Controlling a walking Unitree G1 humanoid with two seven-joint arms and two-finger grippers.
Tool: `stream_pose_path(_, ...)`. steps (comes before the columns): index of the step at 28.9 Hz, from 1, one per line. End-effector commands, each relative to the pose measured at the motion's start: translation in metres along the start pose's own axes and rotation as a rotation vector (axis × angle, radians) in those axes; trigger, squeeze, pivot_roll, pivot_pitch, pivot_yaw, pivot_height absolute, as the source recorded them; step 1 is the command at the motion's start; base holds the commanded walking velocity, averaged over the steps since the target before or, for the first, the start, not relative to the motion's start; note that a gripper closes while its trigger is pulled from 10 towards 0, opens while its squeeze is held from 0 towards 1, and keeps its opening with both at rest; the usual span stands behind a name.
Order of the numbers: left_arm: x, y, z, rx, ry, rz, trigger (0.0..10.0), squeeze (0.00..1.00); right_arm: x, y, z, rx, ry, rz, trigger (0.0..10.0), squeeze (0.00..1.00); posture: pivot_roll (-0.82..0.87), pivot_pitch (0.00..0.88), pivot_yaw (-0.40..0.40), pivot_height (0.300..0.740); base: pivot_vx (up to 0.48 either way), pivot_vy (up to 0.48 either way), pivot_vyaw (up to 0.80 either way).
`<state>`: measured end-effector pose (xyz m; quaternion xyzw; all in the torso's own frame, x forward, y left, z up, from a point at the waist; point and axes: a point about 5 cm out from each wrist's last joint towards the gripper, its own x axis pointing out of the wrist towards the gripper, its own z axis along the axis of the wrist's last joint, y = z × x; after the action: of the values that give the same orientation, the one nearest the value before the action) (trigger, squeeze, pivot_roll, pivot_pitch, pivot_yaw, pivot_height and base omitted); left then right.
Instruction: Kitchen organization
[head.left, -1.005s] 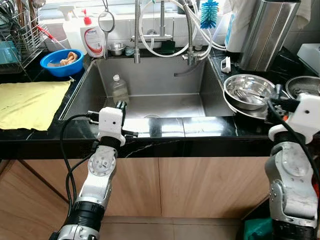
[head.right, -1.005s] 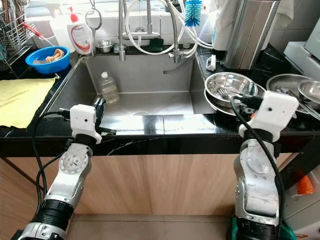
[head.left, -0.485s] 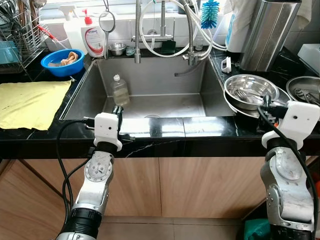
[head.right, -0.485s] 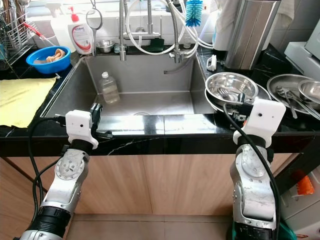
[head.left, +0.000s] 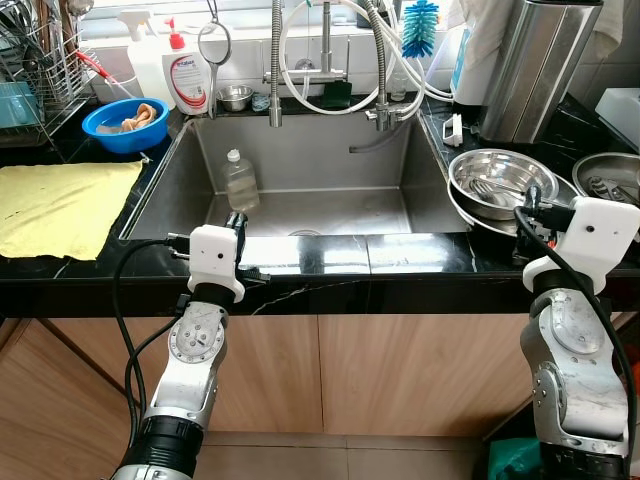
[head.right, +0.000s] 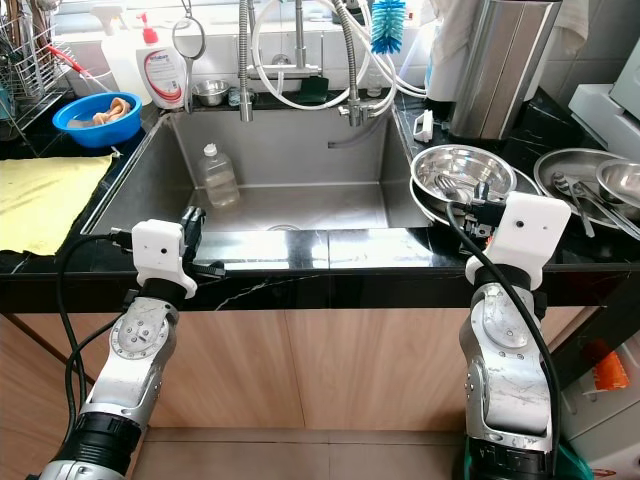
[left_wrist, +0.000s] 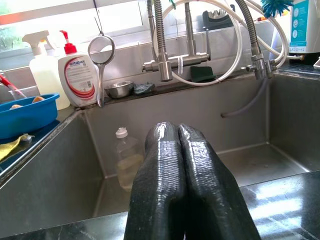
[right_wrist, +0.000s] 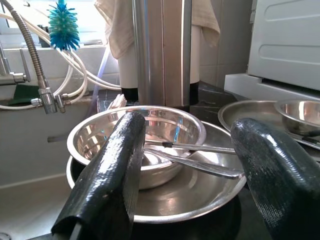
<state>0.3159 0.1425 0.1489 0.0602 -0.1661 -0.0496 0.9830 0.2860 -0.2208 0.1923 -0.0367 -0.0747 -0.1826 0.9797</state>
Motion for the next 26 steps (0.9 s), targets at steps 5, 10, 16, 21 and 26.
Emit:
stream_pose_path(5, 0.0005, 0.0067, 0.0026, 0.009, -0.004, 0.015, 10.0, 0.00, -0.0011, -0.0015, -0.0067, -0.016, 0.050, -0.006, 10.0, 0.00, -0.26, 0.000, 0.028, 0.731, 0.000, 0.000, 0.00)
stream_pose_path(10, 0.0029, 0.0083, 0.0038, 0.018, -0.006, 0.002, 10.0, 0.00, -0.0008, 0.0016, -0.0086, -0.012, 0.068, -0.015, 10.0, 0.00, -0.26, 0.000, 0.036, 0.731, 0.000, 0.000, 0.00)
stream_pose_path(16, 0.0027, 0.0099, 0.0045, 0.022, -0.005, 0.003, 10.0, 0.00, -0.0024, 0.0015, -0.0097, -0.009, 0.073, -0.024, 10.0, 0.00, -0.25, 0.000, 0.040, 0.731, 0.000, 0.000, 0.00)
stream_pose_path(21, 0.0034, 0.0110, 0.0056, 0.025, -0.008, 0.001, 10.0, 0.00, -0.0026, 0.0008, -0.0090, -0.007, 0.070, -0.035, 10.0, 0.00, -0.25, 0.000, 0.049, 0.731, 0.000, 0.000, 0.00)
stream_pose_path(26, 0.0052, 0.0144, 0.0061, 0.051, -0.006, -0.003, 10.0, 0.00, -0.0026, 0.0063, -0.0093, 0.012, 0.069, -0.005, 10.0, 0.00, -0.25, 0.000, 0.054, 0.731, 0.000, 0.000, 0.00)
